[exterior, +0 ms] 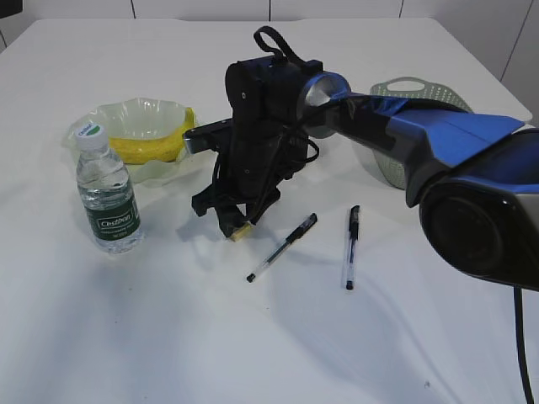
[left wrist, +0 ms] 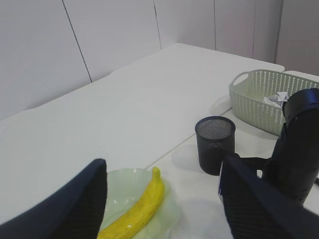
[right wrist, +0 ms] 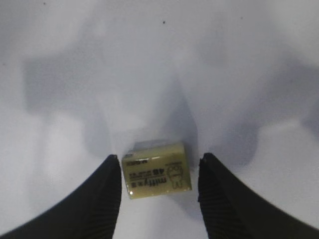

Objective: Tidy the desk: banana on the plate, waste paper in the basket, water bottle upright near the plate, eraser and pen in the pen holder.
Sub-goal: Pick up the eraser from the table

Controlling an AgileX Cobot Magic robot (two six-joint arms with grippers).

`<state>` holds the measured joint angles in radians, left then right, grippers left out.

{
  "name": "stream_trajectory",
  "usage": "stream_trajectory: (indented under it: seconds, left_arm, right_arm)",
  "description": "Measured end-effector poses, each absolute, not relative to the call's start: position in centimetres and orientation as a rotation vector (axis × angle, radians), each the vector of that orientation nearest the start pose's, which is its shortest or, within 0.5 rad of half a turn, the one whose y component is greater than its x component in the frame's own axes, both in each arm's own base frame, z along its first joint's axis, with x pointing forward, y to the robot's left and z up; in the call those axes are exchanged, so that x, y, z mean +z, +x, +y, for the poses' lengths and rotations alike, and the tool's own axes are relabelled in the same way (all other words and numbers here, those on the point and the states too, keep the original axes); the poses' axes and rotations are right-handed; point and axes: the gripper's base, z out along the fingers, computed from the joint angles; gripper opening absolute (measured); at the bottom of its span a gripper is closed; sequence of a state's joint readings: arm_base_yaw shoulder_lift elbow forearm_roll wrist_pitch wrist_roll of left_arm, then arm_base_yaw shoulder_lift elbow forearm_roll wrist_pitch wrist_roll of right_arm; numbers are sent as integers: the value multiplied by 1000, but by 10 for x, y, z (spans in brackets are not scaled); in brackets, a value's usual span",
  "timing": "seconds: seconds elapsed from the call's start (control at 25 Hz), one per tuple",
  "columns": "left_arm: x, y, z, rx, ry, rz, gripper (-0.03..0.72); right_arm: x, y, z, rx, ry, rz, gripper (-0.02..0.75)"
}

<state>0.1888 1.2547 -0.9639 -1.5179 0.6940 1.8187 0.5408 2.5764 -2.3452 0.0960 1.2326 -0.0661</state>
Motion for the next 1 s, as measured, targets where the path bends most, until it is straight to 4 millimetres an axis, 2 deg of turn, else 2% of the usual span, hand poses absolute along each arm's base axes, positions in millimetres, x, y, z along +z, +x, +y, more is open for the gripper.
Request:
stream_trajectory:
  seconds: [0.2,0.8,1.0]
  left_arm:
    - [357,273,-7,-265,588,1669,506]
    - [356,273,-7,-266,592,1675,506]
    - [356,273,-7,-266,592,1675,505]
  right_arm:
    - [131,448,279,201,-857,2857,378]
    - [130,449,279,195,-859,2858,377]
    - [130,449,279,193,-859,2857,332]
